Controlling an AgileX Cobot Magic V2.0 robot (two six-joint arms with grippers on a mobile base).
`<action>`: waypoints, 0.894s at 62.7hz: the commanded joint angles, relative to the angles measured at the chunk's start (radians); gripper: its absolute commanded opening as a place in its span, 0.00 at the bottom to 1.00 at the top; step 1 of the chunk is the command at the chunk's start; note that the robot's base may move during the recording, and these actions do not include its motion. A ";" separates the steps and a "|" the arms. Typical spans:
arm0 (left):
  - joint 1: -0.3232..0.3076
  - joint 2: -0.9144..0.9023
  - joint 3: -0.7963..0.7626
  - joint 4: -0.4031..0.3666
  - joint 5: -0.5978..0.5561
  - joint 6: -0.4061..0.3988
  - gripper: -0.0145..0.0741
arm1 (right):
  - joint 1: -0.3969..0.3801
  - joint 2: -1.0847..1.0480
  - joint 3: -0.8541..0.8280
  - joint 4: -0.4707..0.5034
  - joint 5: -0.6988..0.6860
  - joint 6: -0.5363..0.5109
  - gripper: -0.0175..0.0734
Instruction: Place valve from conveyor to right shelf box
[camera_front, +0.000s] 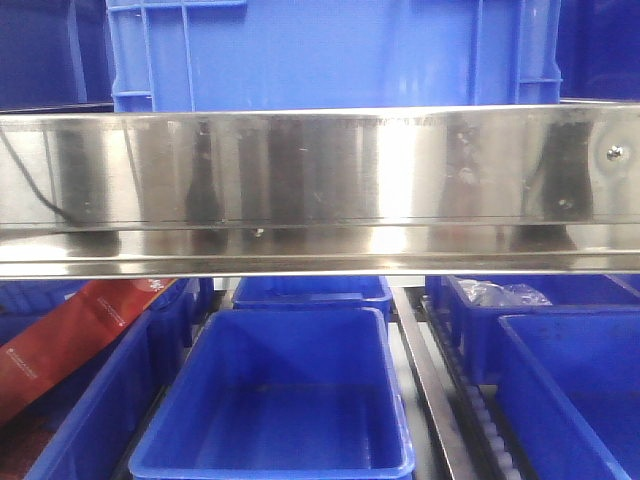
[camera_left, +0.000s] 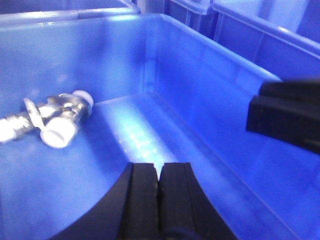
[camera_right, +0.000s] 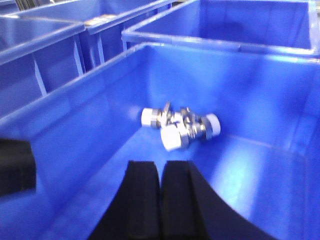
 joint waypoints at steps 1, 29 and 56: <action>0.001 -0.030 -0.010 0.016 -0.019 0.002 0.04 | -0.008 -0.030 -0.011 -0.006 0.009 -0.004 0.01; 0.001 -0.273 0.203 0.023 -0.157 0.002 0.04 | -0.019 -0.289 0.252 -0.052 -0.131 -0.004 0.01; 0.001 -0.690 0.774 0.023 -0.412 0.002 0.04 | -0.019 -0.701 0.768 -0.110 -0.386 -0.004 0.01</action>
